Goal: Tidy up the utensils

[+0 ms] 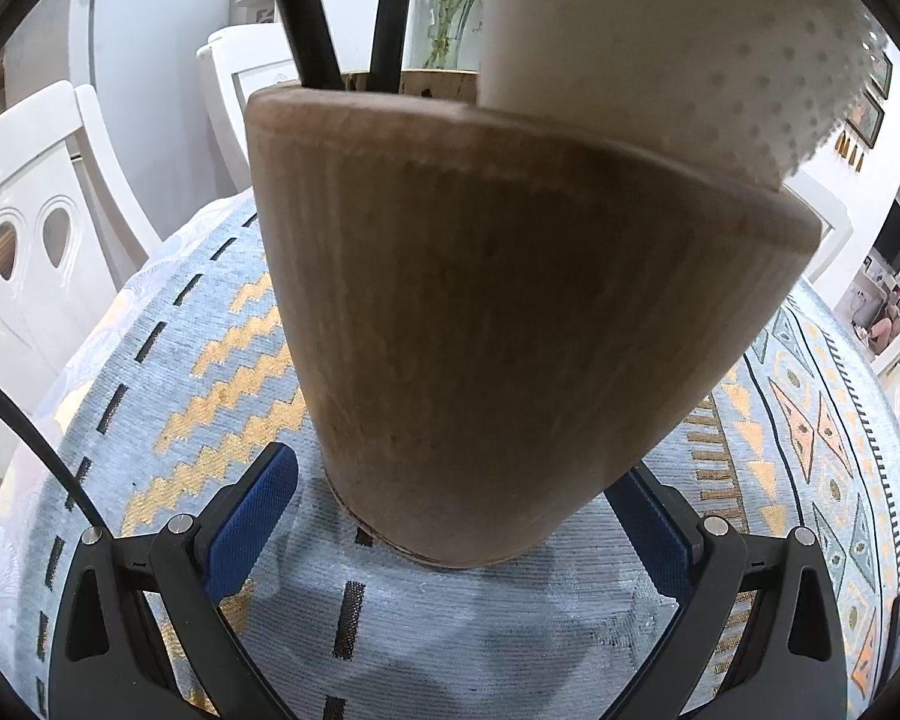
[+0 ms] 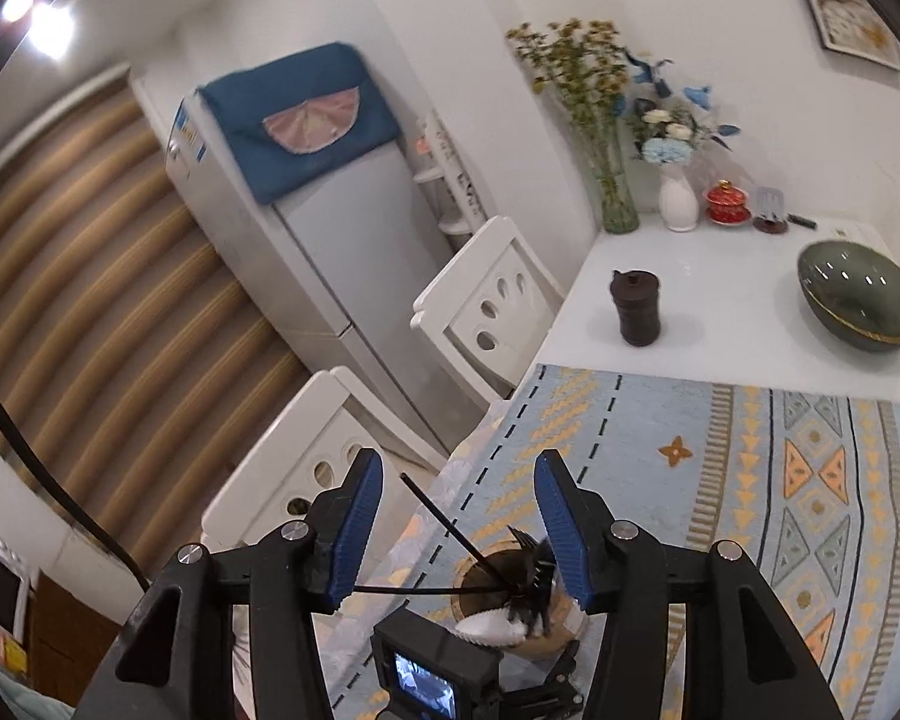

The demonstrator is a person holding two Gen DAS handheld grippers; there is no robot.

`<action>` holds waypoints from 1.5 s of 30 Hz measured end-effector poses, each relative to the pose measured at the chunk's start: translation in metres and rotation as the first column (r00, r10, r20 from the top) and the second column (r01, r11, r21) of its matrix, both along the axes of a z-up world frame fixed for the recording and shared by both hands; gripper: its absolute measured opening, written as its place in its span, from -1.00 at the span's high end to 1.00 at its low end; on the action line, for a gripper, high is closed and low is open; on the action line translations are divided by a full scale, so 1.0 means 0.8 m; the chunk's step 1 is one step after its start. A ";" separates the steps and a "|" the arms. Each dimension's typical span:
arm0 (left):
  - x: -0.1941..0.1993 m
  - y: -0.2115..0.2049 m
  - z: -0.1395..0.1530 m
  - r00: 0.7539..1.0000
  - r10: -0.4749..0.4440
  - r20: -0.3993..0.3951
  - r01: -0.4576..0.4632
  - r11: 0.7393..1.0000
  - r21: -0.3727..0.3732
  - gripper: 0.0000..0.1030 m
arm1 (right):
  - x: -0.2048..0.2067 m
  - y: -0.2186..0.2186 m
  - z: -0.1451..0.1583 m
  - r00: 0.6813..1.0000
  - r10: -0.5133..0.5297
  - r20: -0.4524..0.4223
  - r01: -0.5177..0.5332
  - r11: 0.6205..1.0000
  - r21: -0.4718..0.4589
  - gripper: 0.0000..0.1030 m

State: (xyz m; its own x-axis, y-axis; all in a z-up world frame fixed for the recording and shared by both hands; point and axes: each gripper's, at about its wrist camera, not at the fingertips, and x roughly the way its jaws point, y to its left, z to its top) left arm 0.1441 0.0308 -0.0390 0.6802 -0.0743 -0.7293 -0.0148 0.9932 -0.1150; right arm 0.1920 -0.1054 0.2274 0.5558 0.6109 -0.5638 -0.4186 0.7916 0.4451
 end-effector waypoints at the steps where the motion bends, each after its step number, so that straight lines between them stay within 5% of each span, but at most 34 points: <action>1: 0.001 0.000 0.000 1.000 0.001 0.000 -0.001 1.000 0.001 -0.97 | -0.002 -0.008 -0.001 1.000 -0.013 -0.013 0.013 1.000 0.020 0.01; 7: 0.004 -0.003 -0.001 1.000 0.005 -0.004 -0.005 1.000 0.004 -0.97 | -0.036 -0.045 -0.016 0.996 -0.042 -0.076 0.051 0.993 0.110 0.00; 16: -0.042 0.000 0.001 0.997 -0.034 -0.072 0.029 0.998 -0.058 -0.97 | -0.118 -0.057 -0.054 0.988 -0.142 -0.058 0.135 0.985 -0.109 -0.01; 25: -0.106 -0.023 0.053 0.997 -0.066 -0.039 0.070 0.989 0.130 -0.97 | -0.195 -0.052 -0.095 0.981 -0.194 0.012 0.187 0.928 -0.321 -0.02; 29: -0.126 -0.014 0.070 0.998 0.013 -0.065 0.008 0.950 0.313 -0.97 | -0.221 -0.057 -0.105 0.977 -0.211 -0.009 0.195 0.920 -0.340 -0.02; 32: -0.156 -0.010 0.096 1.000 0.027 -0.011 -0.020 0.915 0.404 -0.97 | -0.238 -0.059 -0.106 0.976 -0.219 -0.009 0.203 0.920 -0.335 -0.02; 45: -0.237 0.012 0.166 0.986 0.154 0.058 -0.165 0.921 0.354 -0.97 | -0.308 -0.064 -0.117 0.971 -0.223 -0.090 0.190 0.941 -0.279 -0.02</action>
